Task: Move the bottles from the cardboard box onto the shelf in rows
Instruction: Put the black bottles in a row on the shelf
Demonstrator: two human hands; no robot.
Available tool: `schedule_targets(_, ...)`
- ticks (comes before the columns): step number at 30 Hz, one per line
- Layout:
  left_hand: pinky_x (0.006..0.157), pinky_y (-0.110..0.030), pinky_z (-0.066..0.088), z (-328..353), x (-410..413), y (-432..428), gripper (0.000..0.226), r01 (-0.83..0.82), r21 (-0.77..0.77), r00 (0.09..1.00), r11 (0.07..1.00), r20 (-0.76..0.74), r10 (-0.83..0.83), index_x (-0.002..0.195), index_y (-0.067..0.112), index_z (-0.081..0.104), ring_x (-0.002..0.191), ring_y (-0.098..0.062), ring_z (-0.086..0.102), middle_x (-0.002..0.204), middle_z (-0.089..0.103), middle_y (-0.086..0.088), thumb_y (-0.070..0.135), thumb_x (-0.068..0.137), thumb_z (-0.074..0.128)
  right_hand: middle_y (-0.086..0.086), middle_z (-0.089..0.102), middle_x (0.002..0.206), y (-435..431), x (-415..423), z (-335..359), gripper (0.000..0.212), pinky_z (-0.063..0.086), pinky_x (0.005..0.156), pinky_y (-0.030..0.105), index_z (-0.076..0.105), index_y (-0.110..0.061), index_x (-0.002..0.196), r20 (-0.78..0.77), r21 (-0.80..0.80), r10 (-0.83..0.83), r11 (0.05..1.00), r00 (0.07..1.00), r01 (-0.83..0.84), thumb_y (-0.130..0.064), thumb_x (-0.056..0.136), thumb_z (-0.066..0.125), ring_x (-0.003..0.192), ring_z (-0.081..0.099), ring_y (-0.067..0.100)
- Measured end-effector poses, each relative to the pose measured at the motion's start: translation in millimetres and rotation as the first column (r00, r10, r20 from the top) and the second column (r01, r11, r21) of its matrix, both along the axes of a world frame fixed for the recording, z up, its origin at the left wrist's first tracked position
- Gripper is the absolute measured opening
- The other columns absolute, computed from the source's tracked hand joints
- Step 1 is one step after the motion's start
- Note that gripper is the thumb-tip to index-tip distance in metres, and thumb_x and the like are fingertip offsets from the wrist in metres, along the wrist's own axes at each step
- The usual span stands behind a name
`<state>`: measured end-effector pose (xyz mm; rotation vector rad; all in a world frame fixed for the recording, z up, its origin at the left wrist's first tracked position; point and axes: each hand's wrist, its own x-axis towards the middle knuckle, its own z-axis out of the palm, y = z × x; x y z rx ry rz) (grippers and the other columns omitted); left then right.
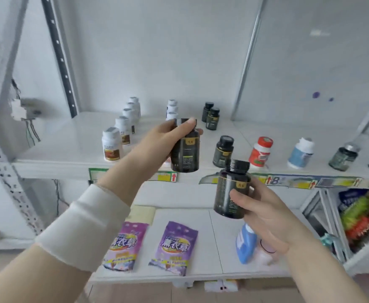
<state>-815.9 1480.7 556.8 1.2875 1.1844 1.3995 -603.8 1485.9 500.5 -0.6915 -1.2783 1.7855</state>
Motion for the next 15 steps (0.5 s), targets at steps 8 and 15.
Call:
schedule_targets(8, 0.084, -0.026, 0.053, 32.3, 27.9, 124.7, 0.029, 0.007, 0.032, 0.971, 0.999, -0.24, 0.001, 0.11, 0.014, 0.062, 0.098, -0.015, 0.066, 0.114, 0.068, -0.006, 0.035, 0.092, 0.056, -0.011, 0.07, 0.083, 95.4, 28.9, 59.5, 0.047, 0.05, 0.073, 0.026, 0.062, -0.021, 0.102, 0.221, 0.303, -0.213, 0.943, 0.952, 0.14, -0.015, 0.06, 0.082, 0.084, 0.063, 0.011)
schedule_targets(15, 0.095, -0.035, 0.051, 33.3, 10.8, 232.9, 0.034, 0.008, -0.015, 0.913, 1.0, -0.407, -0.014, 0.113, 0.016, 0.062, 0.111, -0.023, 0.061, 0.116, 0.065, -0.01, 0.035, 0.086, 0.065, 0.005, 0.067, 0.111, 199.2, 9.9, 80.4, 0.056, 0.046, 0.098, 0.038, 0.052, -0.015, 0.123, 0.424, 0.353, -0.309, 0.922, 0.851, 0.16, -0.005, 0.072, 0.074, 0.105, 0.062, 0.021)
